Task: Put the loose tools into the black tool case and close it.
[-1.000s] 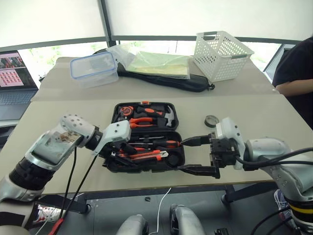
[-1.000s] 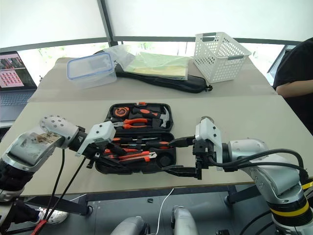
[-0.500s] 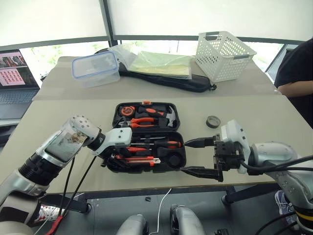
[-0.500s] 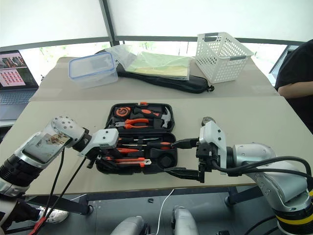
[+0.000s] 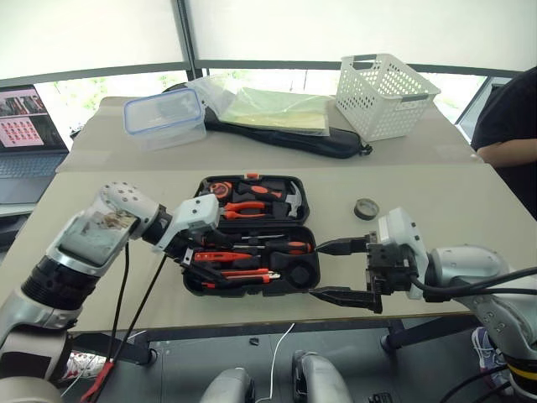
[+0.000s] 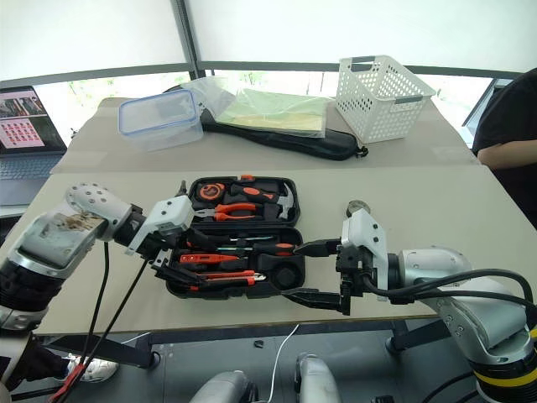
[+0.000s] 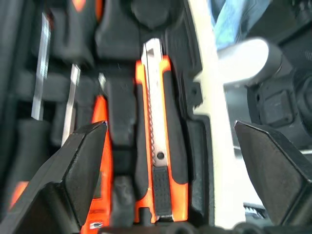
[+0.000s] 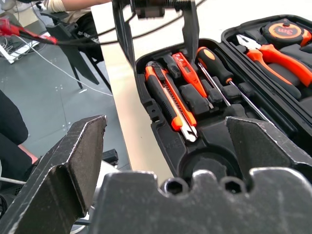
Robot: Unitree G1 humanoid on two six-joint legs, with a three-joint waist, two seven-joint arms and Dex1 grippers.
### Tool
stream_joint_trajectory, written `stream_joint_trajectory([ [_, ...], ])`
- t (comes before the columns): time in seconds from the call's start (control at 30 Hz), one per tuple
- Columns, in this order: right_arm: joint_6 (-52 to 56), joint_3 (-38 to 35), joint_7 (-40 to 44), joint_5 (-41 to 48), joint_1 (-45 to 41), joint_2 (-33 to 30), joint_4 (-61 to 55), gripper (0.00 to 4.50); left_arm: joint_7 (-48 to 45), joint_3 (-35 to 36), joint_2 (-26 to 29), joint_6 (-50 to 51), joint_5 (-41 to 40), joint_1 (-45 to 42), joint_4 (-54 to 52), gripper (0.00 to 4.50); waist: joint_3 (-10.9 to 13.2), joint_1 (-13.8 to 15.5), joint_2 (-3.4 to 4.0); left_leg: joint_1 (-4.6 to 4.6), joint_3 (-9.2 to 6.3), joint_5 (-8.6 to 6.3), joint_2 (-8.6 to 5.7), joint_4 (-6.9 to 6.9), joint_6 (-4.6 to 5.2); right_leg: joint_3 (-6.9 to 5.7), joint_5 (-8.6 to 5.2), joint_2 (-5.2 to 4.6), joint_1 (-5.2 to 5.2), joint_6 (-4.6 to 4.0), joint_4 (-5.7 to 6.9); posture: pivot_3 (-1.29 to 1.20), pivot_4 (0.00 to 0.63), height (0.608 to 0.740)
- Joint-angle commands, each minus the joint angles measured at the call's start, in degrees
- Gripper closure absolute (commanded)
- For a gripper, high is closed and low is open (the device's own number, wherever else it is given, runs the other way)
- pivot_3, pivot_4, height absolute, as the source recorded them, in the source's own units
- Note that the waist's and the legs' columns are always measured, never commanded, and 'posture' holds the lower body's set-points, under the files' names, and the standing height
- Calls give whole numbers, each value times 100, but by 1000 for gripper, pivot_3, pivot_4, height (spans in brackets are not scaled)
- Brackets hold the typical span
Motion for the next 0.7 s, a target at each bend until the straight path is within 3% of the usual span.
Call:
stream_joint_trajectory([
  [0.03,-124,-8,45,34,-115,6,-75,0,-82,26,72,-153,14,61,-57,1819,0,5,0,0,0,0,0,0,0,0,0,0,0,0,0,0,150,740],
  [0.27,-119,9,42,58,-180,30,-30,0,-112,-254,75,-500,281,212,-137,4423,0,12,0,-1,0,0,-1,0,0,1,0,-1,0,0,-1,0,150,740],
  [0.43,-104,35,-30,74,-147,105,-69,0,243,-638,-49,-1155,992,348,76,4423,0,11,0,-1,-1,0,0,0,0,2,0,-2,0,0,-1,0,150,740],
  [0.7,-26,15,-135,143,-161,204,-90,0,208,-777,-97,-1583,1331,555,232,4423,-1,12,1,1,-1,0,0,0,1,2,0,-1,1,0,-1,0,150,740],
])
